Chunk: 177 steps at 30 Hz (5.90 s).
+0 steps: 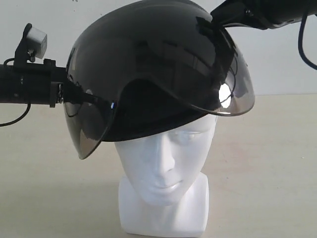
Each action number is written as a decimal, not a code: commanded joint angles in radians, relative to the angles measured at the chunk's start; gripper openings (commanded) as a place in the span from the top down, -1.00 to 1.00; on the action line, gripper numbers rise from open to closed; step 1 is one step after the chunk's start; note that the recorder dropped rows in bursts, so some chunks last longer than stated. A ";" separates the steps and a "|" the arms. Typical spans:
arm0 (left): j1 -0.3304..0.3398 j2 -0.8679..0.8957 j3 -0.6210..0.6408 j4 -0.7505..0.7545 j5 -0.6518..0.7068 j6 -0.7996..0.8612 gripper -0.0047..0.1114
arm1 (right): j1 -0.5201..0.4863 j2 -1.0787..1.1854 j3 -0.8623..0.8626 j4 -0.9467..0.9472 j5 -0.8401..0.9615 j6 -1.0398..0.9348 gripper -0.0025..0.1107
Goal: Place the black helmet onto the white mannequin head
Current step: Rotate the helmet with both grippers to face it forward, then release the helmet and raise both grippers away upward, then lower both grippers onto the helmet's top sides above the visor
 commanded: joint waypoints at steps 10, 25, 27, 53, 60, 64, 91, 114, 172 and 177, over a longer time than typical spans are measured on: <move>-0.027 -0.042 -0.132 -0.031 0.110 -0.108 0.84 | 0.008 -0.002 0.003 -0.098 0.100 0.059 0.96; -0.049 -0.042 -0.152 0.044 0.110 -0.115 0.84 | 0.008 -0.002 0.003 -0.103 0.088 0.056 0.96; -0.049 -0.042 -0.152 0.058 0.110 -0.115 0.84 | 0.008 -0.002 0.003 -0.103 0.081 0.056 0.96; 0.027 -0.042 -0.218 0.133 0.110 -0.207 0.84 | 0.008 -0.091 0.003 -0.234 0.080 0.165 0.96; 0.164 -0.054 -0.212 0.157 0.110 -0.245 0.84 | 0.008 -0.123 0.003 -0.316 0.079 0.239 0.96; 0.262 -0.099 -0.180 0.162 0.110 -0.283 0.84 | 0.008 -0.155 0.003 -0.485 0.110 0.371 0.96; 0.048 -0.759 -0.026 0.409 0.110 -0.650 0.84 | 0.030 -0.407 0.027 -0.175 0.324 0.241 0.96; 0.030 -0.692 -0.026 0.317 0.110 -0.557 0.84 | 0.180 -0.371 0.111 -0.169 0.145 0.327 0.96; -0.152 -0.531 0.038 0.415 0.110 -0.413 0.84 | 0.180 -0.371 0.167 -0.200 0.277 0.302 0.96; -0.152 -0.531 0.038 0.355 0.102 -0.398 0.84 | 0.180 -0.371 0.167 -0.205 0.276 0.297 0.96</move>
